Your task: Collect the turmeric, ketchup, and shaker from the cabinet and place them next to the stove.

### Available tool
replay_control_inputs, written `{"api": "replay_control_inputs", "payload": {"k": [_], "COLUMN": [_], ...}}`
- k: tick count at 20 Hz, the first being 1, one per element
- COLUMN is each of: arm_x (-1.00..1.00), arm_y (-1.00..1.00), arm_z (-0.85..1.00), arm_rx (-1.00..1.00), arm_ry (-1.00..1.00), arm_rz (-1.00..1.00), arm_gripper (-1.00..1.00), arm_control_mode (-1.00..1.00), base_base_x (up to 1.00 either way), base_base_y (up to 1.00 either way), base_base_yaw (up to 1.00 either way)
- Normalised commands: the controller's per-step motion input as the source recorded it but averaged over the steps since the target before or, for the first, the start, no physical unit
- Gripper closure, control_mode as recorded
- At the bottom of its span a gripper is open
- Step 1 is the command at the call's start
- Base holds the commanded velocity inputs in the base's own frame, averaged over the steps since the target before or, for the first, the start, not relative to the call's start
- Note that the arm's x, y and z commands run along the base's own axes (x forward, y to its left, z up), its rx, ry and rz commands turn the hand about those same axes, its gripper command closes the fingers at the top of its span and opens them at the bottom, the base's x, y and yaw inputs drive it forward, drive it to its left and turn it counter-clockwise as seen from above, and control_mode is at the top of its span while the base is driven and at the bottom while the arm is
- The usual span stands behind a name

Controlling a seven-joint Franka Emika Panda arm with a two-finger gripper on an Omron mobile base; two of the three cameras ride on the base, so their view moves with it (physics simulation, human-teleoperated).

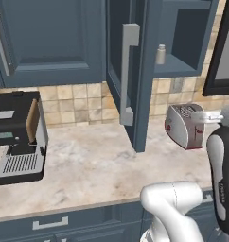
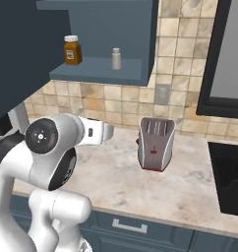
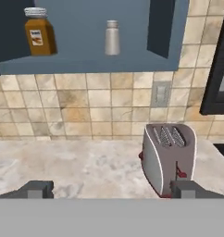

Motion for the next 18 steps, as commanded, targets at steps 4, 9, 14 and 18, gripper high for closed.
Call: {"api": "replay_control_inputs", "payload": {"k": [4, 9, 14, 18], "arm_x": [0.30, 0.38, 0.27, 0.35], "arm_y": [0.08, 0.02, -0.01, 0.00], "arm_z": [0.30, 0.30, 0.12, 0.22], "arm_rx": [0.07, 0.05, 0.05, 0.01], "arm_ry": [-0.12, -0.04, 0.04, 0.13], "arm_rz": [-0.19, -0.18, -0.10, -0.07], "arm_gripper": [-1.00, -1.00, -1.00, -1.00], "arm_control_mode": [-1.00, -1.00, -1.00, -1.00], "base_base_x": [0.00, 0.00, 0.00, 0.00], "base_base_y": [0.00, 0.00, 0.00, 0.00], "base_base_yaw": [0.00, 0.00, 0.00, 0.00]}}
